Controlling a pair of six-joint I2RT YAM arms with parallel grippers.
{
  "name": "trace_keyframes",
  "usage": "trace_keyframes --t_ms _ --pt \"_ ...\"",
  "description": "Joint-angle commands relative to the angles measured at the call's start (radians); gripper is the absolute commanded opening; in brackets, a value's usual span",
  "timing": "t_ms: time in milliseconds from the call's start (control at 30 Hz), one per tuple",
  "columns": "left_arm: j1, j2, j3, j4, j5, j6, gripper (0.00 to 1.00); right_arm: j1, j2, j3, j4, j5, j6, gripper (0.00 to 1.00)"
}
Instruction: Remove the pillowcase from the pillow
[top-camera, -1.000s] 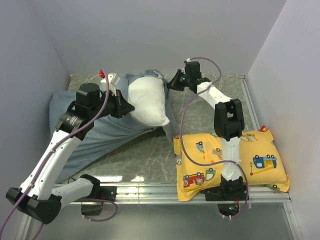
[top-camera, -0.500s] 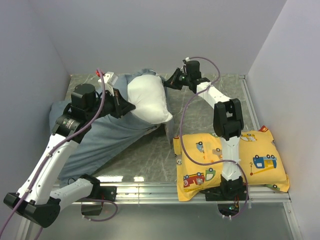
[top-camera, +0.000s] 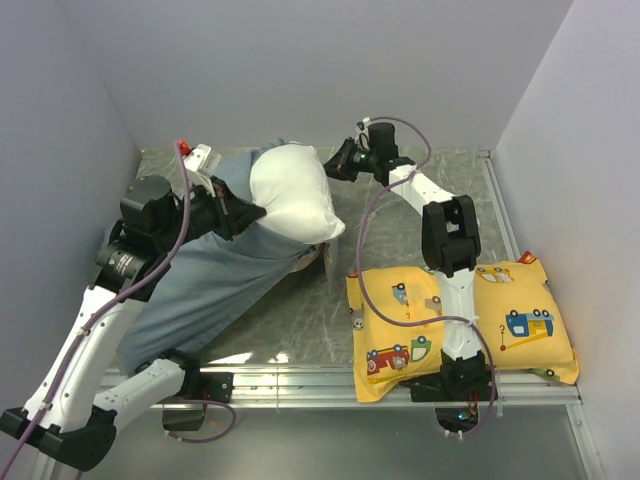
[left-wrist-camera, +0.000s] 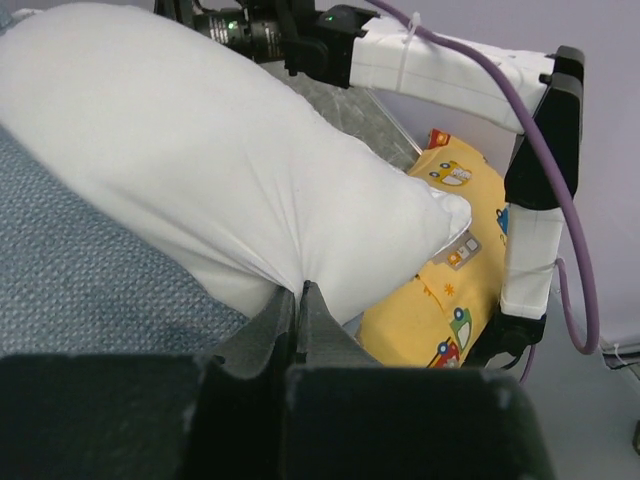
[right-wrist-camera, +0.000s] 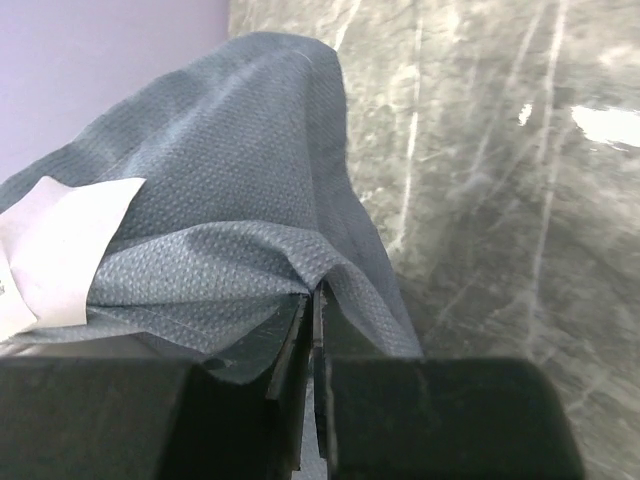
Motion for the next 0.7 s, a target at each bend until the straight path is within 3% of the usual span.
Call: trace_keyframes --t_ms 0,267,400,667 --pt "-0.013 -0.072 0.052 0.290 0.176 -0.042 0.01 -0.019 0.007 0.002 0.066 0.100 -0.015 0.10" --pt "-0.013 -0.082 0.005 0.474 0.047 -0.064 0.00 0.050 -0.043 -0.100 0.113 0.084 -0.029 0.10" --pt "-0.013 -0.038 -0.032 0.539 -0.286 -0.080 0.01 0.072 -0.134 -0.237 0.233 0.057 0.031 0.09" --pt "-0.013 0.138 -0.070 0.699 -0.624 -0.177 0.00 0.075 -0.263 -0.416 0.437 -0.009 0.123 0.10"
